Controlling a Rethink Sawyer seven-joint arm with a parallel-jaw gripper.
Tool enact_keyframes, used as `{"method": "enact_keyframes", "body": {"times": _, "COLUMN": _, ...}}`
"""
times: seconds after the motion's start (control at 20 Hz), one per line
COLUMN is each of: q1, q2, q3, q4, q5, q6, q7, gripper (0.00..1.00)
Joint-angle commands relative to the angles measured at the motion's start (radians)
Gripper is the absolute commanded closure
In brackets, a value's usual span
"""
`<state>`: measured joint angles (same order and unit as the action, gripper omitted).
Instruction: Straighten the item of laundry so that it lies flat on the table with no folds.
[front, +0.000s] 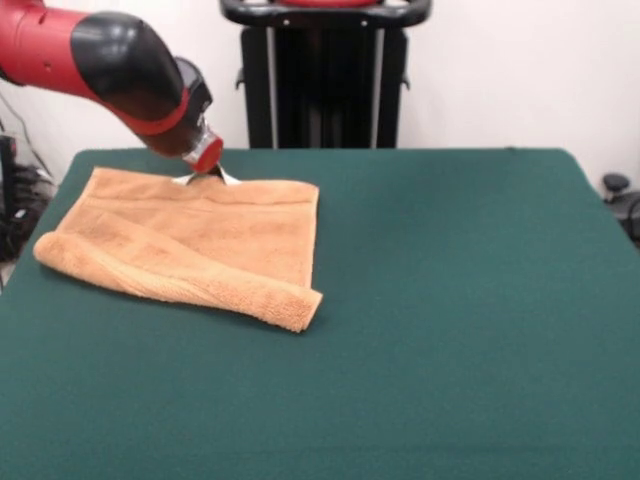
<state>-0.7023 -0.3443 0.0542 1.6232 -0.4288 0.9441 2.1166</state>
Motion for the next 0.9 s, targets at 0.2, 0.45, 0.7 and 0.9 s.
{"method": "enact_keyframes", "body": {"times": 0.2, "q1": 0.102, "q2": -0.102, "q3": 0.021, "q4": 0.033, "q5": -0.087, "q6": -0.134, "q7": 0.005, "gripper": 0.0}}
{"method": "enact_keyframes", "body": {"times": 0.45, "q1": 0.128, "q2": -0.203, "q3": -0.004, "q4": 0.076, "q5": -0.069, "q6": -0.048, "q7": 0.021, "gripper": 0.0}}
{"method": "enact_keyframes", "body": {"times": 0.7, "q1": 0.131, "q2": -0.21, "q3": -0.01, "q4": 0.068, "q5": -0.078, "q6": -0.025, "q7": 0.004, "gripper": 0.0}}
{"method": "enact_keyframes", "body": {"times": 0.9, "q1": 0.137, "q2": -0.218, "q3": -0.012, "q4": 0.062, "q5": -0.105, "q6": -0.039, "q7": -0.017, "gripper": 0.0}}
